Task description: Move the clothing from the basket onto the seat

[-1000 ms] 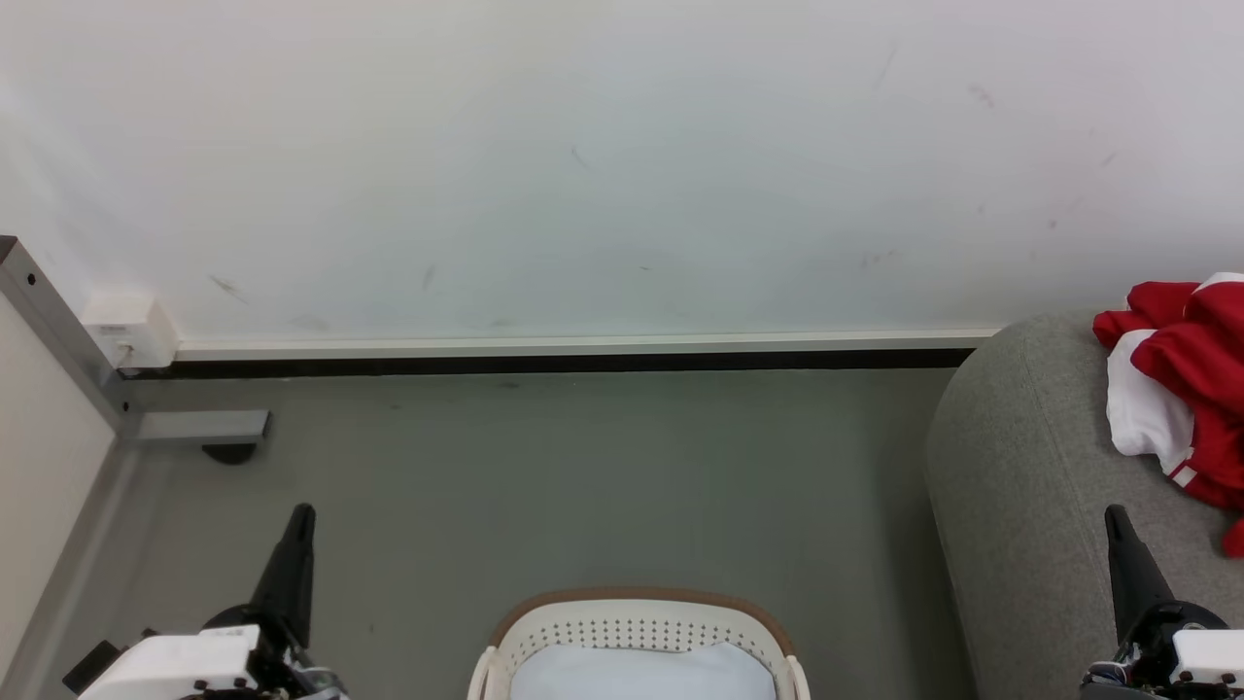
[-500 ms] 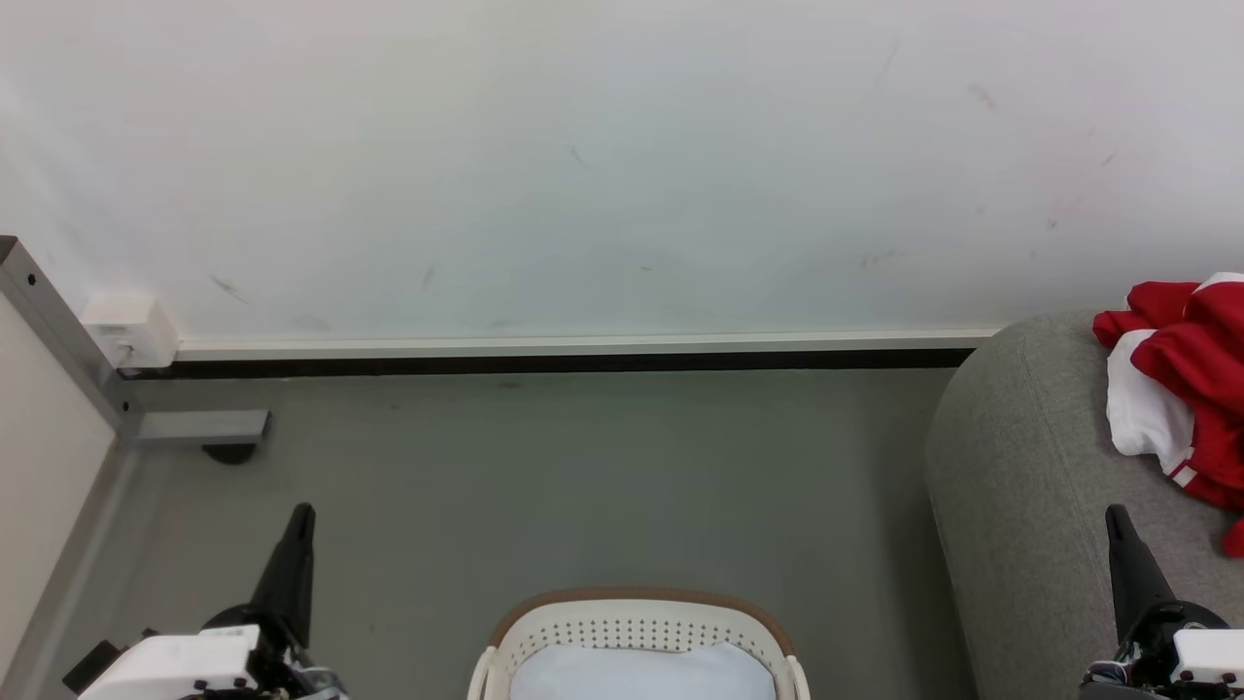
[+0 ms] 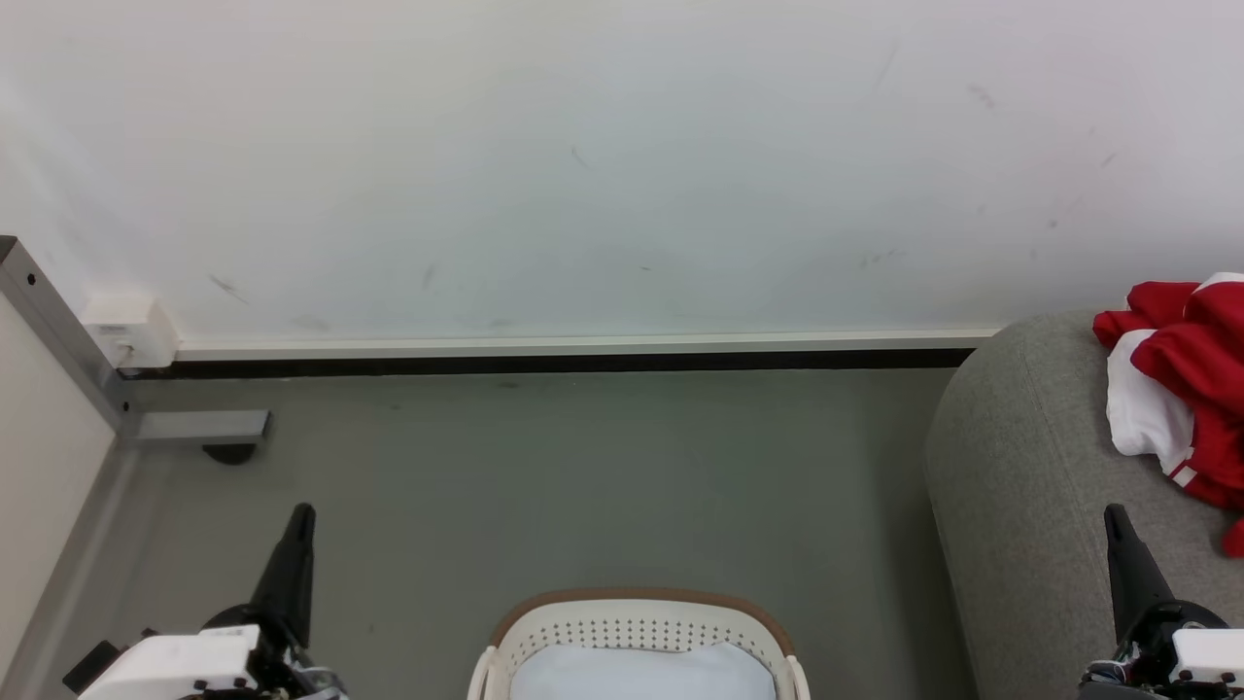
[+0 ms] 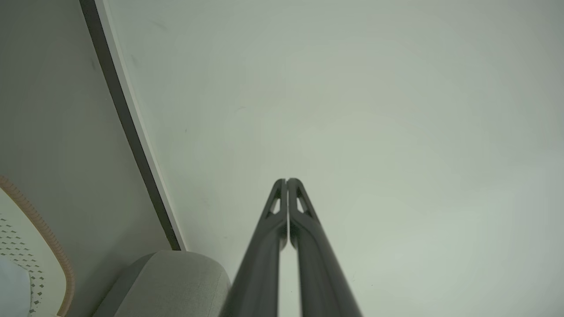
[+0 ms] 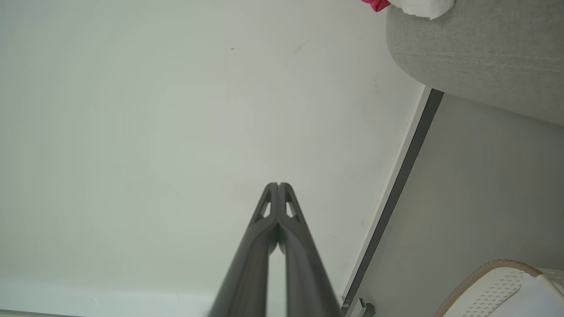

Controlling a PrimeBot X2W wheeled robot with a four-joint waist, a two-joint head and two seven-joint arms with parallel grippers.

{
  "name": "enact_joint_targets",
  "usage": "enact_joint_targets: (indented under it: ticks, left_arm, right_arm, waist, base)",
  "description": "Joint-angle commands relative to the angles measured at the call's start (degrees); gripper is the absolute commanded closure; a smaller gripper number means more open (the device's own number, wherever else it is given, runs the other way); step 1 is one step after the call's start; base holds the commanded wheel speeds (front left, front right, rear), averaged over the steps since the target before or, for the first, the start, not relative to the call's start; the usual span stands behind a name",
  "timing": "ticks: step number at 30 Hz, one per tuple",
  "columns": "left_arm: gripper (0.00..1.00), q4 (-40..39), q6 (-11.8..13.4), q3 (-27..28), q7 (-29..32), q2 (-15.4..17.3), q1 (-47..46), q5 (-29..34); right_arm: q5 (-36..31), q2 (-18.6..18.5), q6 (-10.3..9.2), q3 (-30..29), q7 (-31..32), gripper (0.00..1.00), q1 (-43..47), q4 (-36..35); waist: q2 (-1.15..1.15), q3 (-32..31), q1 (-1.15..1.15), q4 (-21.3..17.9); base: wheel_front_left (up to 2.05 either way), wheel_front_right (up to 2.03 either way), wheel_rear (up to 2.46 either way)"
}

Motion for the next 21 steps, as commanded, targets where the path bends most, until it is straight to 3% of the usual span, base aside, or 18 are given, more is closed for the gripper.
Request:
enact_joint_targets:
  ticks: [1, 21]
  left_arm:
    - [1.0, -0.1, -0.07, 0.14, 0.18, 0.38, -0.54, -0.73]
    - [1.0, -0.11, -0.07, 0.14, 0.18, 0.38, -0.54, -0.73]
  right_arm:
    - [0.27, -0.64, -0.12, 0.03, -0.29, 1.0, -0.4, -0.23]
    - [1.49, -1.4, -0.12, 1.26, -1.16, 1.0, -0.27, -0.38]
  waist:
    - [0.0, 0.0, 0.0, 0.0]
    - [0.0, 0.0, 0.0, 0.0]
  base:
    - [0.0, 0.0, 0.0]
    - [0.0, 0.0, 0.0]
